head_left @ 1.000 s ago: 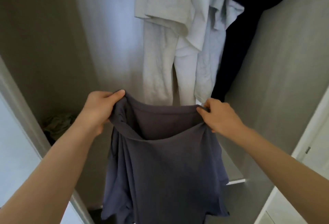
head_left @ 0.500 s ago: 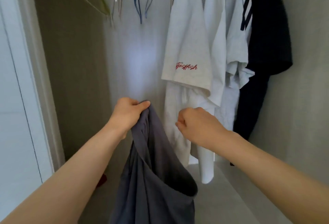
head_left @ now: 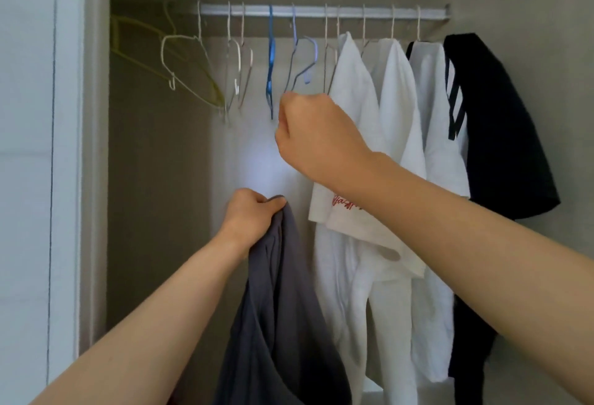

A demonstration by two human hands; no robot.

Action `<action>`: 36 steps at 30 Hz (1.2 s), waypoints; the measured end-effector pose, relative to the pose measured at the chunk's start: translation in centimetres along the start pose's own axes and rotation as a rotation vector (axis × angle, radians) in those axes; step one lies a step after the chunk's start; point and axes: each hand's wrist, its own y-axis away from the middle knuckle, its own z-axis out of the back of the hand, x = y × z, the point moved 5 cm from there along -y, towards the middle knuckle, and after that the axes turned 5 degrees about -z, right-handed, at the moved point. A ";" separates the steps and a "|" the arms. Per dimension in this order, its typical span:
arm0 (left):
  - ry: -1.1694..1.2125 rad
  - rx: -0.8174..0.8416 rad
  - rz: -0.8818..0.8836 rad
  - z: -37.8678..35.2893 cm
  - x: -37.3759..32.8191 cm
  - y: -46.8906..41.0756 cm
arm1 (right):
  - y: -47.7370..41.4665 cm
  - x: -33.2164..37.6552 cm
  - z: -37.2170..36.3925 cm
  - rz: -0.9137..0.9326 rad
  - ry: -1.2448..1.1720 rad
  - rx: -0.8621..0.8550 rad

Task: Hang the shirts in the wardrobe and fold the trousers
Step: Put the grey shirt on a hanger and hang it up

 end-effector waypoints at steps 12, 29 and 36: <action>0.101 -0.076 -0.004 0.5 -2.3 -5.3 | -11.1 -4.1 2.5 -0.033 0.238 -0.322; 0.108 -0.051 0.013 0.2 -3.6 -8.2 | -15.3 -12.6 -1.8 -0.440 0.052 0.110; 0.001 -0.042 0.038 0.7 -3.9 -9.4 | -15.7 -14.4 -2.6 -0.513 -0.049 0.273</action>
